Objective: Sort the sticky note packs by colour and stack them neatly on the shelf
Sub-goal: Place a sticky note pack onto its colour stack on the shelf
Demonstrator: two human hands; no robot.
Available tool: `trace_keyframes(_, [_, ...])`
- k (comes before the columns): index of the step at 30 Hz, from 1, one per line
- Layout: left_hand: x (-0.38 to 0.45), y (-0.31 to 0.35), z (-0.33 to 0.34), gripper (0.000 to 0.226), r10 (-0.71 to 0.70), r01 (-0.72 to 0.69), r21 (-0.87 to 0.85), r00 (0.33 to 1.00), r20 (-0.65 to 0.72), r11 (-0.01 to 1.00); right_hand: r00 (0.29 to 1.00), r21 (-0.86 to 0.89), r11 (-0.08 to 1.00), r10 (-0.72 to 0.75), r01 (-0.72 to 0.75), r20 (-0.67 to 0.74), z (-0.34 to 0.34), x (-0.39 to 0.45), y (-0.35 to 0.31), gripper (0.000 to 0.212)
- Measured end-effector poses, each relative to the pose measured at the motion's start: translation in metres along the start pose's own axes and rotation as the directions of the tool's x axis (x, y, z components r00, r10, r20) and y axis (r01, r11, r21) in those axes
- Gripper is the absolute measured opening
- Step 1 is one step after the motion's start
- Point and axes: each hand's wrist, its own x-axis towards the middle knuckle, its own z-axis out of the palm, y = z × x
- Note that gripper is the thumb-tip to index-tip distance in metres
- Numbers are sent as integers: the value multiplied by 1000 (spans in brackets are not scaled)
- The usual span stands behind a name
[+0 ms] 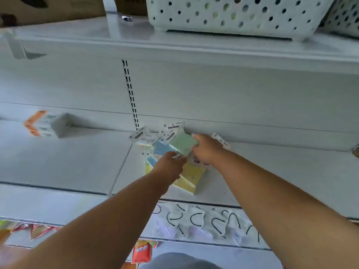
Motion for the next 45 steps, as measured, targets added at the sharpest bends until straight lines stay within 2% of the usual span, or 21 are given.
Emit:
trace_keyframes(2, [8, 5, -1, 47, -28, 29, -23, 999, 24, 999, 999, -44, 999, 32, -32, -1, 0, 10, -2, 39])
trace_keyframes(5, [16, 15, 2, 41, -93, 96, -113, 995, 39, 989, 994, -3, 994, 113, -113, -10, 0, 11, -1, 38])
trace_keyframes(7, [22, 13, 3, 42, -81, 69, -132, 993, -87, 989, 989, 58, 987, 150, -149, -15, 2, 11, 3, 29])
trace_keyframes(9, [27, 6, 2, 38, 9, -11, -13, 980, -200, 1000, 981, 237, 956, 189, -176, -35, 2, 10, 12, 20])
trace_keyframes(11, [27, 1, 5, 27, 75, -63, 62, 973, -220, 996, 964, 511, 826, 267, -238, 18, -2, 4, 21, 14])
trace_keyframes(13, [26, 2, 13, 14, 117, -106, 58, 966, -229, 993, 948, 675, 680, 301, -287, 99, -6, -5, 30, 7])
trace_keyframes(15, [27, 5, 22, 13, 127, -123, 29, 956, -263, 992, 940, 758, 575, 307, -308, 150, -8, -11, 39, 14])
trace_keyframes(18, [30, 10, 39, 12, 112, -115, 11, 941, -320, 993, 937, 817, 501, 324, -287, 130, -9, -17, 48, 24])
trace_keyframes(21, [22, 20, 65, 11, 166, -156, 55, 926, -338, 986, 939, 814, 535, 342, -224, 33, -20, -28, 70, 31])
trace_keyframes(26, [-5, 27, 153, 15, 233, -226, 59, 961, -147, 972, 891, 810, 566, 433, -153, -134, -64, -64, 151, 15])
trace_keyframes(29, [-18, 24, 223, 15, 237, -231, 100, 970, -59, 968, 870, 742, 654, 442, -146, -218, -99, -91, 214, 9])
trace_keyframes(33, [-36, 28, 319, 15, 192, -206, 189, 977, 88, 960, 859, 622, 752, 450, -217, -245, -147, -125, 301, 21])
trace_keyframes(37, [-48, 49, 398, 28, 202, -239, 213, 962, 182, 947, 835, 512, 812, 469, -280, -286, -189, -139, 368, 26])
trace_keyframes(43, [-28, 66, 447, 35, 209, -245, 278, 966, 154, 929, 853, 526, 790, 479, -315, -209, -217, -127, 422, 31])
trace_keyframes(45, [-16, 72, 461, 35, 233, -282, 345, 956, 178, 895, 825, 587, 737, 530, -335, -196, -221, -122, 438, 40])
